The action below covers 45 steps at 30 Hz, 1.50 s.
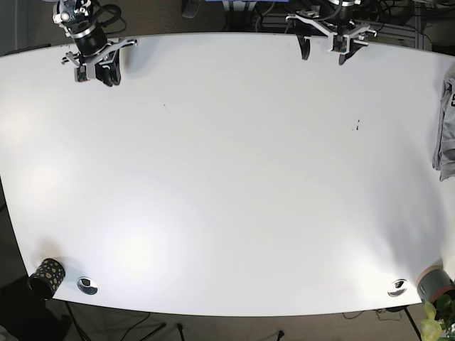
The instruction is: Fold the T-shirt properly
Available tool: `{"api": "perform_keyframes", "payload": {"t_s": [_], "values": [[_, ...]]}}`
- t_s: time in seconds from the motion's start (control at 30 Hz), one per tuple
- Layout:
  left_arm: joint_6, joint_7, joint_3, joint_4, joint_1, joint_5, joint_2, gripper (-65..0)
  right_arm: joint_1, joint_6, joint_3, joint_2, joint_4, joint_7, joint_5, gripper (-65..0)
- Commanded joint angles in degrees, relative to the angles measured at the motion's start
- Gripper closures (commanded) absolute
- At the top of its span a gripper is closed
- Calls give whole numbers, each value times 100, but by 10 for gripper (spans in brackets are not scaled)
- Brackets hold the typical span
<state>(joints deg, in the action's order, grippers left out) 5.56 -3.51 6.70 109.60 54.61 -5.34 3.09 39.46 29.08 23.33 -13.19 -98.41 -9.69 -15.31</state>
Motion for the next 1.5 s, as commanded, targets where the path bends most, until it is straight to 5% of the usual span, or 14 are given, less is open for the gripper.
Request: {"api": "perform_keyframes", "payload": {"t_s": [0.0, 0.23, 0.37, 0.63, 0.97, 1.47], "values": [[-60, 153, 73, 121, 319, 20, 161, -444, 357, 41, 27, -30, -212, 112, -91, -84], [-51, 153, 126, 42, 1049, 20, 363, -444, 1632, 296, 10, -153, -537, 77, -654, -86], [-51, 65, 126, -310, 1216, 20, 372, -444, 2106, 323, -8, -224, -678, -424, -680, -86], [-51, 39, 143, -1400, 1102, 20, 337, -444, 2230, 331, -43, -224, -62, -934, -654, -86], [-51, 30, 152, -2965, 143, 3, 302, -444, 1649, 331, -993, -303, 1300, -916, -161, -84], [-596, 83, 152, -5285, -1342, 20, 196, -444, 243, 261, -1494, 58, 4105, 596, 779, -81]]}}
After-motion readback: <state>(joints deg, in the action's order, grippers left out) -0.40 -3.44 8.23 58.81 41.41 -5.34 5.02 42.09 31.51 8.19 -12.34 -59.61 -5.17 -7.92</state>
